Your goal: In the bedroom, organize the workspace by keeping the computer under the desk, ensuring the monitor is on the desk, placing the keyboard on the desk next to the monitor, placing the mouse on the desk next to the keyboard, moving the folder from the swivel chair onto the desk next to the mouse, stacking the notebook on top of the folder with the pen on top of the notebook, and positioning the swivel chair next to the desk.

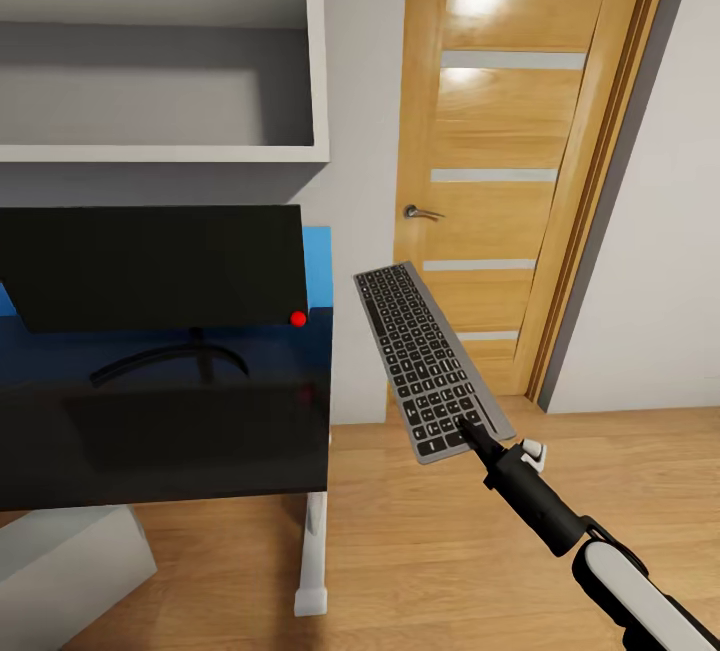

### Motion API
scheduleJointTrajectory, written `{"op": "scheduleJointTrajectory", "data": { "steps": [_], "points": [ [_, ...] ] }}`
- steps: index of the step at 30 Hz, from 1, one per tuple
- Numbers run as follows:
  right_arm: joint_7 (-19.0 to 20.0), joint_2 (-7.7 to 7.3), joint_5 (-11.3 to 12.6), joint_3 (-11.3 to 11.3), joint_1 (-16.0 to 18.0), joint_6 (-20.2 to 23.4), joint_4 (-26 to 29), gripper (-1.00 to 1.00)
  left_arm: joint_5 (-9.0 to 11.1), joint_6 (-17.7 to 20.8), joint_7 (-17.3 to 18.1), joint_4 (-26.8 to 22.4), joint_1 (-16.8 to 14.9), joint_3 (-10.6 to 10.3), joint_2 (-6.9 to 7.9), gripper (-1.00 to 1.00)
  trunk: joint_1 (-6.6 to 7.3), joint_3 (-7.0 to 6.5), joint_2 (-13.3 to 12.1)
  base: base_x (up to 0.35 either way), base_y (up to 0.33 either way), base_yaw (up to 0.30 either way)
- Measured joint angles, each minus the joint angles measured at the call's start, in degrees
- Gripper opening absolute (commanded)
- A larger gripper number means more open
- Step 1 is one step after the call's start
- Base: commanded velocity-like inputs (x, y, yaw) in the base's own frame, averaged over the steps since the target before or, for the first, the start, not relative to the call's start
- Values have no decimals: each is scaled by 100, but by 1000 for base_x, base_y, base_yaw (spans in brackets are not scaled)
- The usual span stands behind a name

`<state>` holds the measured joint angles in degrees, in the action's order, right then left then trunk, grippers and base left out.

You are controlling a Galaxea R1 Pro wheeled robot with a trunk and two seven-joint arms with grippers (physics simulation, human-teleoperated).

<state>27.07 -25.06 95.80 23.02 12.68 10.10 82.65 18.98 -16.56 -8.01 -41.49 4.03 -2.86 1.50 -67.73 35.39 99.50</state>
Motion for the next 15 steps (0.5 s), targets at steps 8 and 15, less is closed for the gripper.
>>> {"op": "scheduleJointTrajectory", "data": {
  "steps": [8,15],
  "points": [
    [4,-3,17,0,0,6,-1,-100,-6,-13,9,33,0,0,-8,100,1,0,0,46,-7,0],
    [4,-4,10,0,0,1,-1,-100,-8,-26,14,42,0,0,-7,100,1,0,0,139,-49,0]
  ]
}}
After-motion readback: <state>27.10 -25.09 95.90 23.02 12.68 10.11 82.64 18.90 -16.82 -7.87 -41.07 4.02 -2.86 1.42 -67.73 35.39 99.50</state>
